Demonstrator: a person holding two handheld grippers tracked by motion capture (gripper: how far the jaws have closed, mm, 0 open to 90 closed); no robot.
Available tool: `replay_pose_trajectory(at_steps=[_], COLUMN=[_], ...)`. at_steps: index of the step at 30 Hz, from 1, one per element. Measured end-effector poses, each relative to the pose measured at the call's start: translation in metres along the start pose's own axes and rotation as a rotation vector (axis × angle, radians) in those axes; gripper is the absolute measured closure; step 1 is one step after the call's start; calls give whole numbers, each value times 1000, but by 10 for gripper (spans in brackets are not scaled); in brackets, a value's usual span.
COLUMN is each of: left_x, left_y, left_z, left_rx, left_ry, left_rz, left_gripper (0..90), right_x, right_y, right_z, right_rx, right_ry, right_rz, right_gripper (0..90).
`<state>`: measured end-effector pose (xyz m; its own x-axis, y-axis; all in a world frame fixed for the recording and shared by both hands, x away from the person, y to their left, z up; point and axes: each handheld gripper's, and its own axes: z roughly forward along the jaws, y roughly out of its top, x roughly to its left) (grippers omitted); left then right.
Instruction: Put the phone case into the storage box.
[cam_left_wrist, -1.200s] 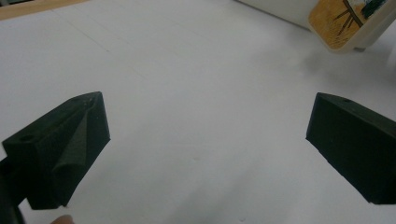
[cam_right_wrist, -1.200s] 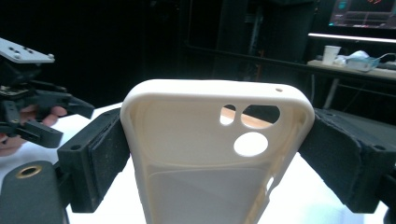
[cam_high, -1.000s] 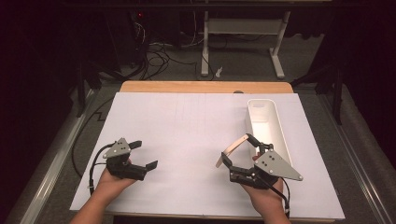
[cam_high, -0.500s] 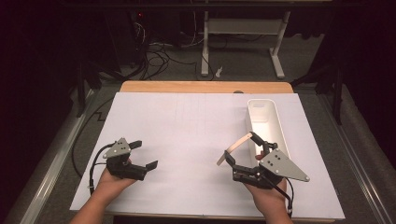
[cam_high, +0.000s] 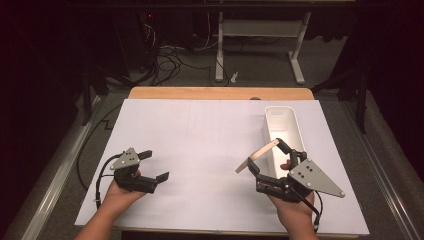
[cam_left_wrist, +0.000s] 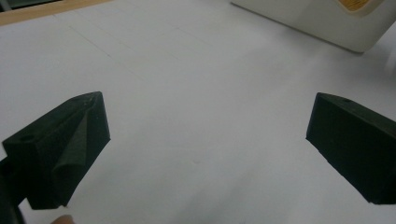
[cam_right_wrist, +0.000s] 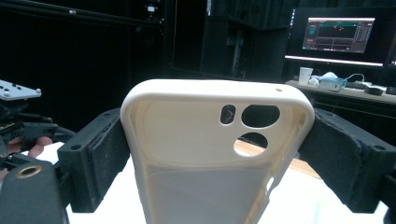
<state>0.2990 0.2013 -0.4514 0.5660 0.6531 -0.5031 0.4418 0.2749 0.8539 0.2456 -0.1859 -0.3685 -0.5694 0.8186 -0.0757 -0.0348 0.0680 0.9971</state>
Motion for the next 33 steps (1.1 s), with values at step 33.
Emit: replay_pose_trajectory(at_steps=[33], left_x=[1], left_y=[1], left_z=[-1], left_rx=[-1], left_ry=[-6], left_rz=[-3], left_gripper=[5], right_x=[-26], right_y=[23], right_z=[-29], right_rx=[-87], right_ry=[-101], right_rz=[7], right_gripper=[117])
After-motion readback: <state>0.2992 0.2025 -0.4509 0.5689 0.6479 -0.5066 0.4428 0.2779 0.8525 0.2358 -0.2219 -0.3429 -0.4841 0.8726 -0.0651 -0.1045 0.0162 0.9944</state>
